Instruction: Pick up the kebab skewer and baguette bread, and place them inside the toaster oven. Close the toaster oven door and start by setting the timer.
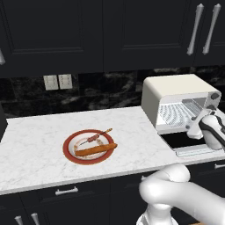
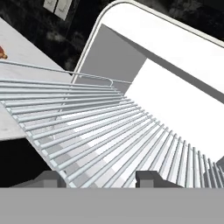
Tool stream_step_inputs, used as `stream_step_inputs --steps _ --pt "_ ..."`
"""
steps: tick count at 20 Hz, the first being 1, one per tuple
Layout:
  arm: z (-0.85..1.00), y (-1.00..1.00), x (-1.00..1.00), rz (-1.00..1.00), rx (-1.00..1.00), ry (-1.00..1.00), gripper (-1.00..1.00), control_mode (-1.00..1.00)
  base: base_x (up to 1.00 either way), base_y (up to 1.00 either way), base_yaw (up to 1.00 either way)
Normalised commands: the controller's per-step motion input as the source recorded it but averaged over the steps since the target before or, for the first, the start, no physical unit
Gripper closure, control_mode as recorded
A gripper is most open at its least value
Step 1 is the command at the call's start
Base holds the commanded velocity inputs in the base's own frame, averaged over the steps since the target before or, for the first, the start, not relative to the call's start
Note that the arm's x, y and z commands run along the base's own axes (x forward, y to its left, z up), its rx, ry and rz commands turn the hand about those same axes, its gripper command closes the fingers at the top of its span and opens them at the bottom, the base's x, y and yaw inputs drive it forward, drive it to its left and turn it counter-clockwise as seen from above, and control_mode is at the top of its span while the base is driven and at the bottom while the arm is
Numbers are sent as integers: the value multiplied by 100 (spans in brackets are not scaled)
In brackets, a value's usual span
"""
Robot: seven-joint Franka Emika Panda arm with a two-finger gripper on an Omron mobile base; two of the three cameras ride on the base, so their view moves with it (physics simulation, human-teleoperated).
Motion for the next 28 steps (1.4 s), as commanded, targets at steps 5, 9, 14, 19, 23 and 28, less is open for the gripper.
stream_step_inputs --steps 5,9,14,19,23,28 --pt "0 -8 -21 -5 0 6 -100 -100 0 0 0" --pt "0 -8 -23 -3 0 3 -100 -100 0 0 0" --pt "24 -11 -24 0 4 2 -100 -100 0 0 0" --pt "47 10 -31 0 4 4 -100 -100 0 0 0" --pt "37 46 -43 -6 2 25 -100 -100 0 0 0" --pt "27 67 -30 -14 1 27 -100 -100 0 0 0"
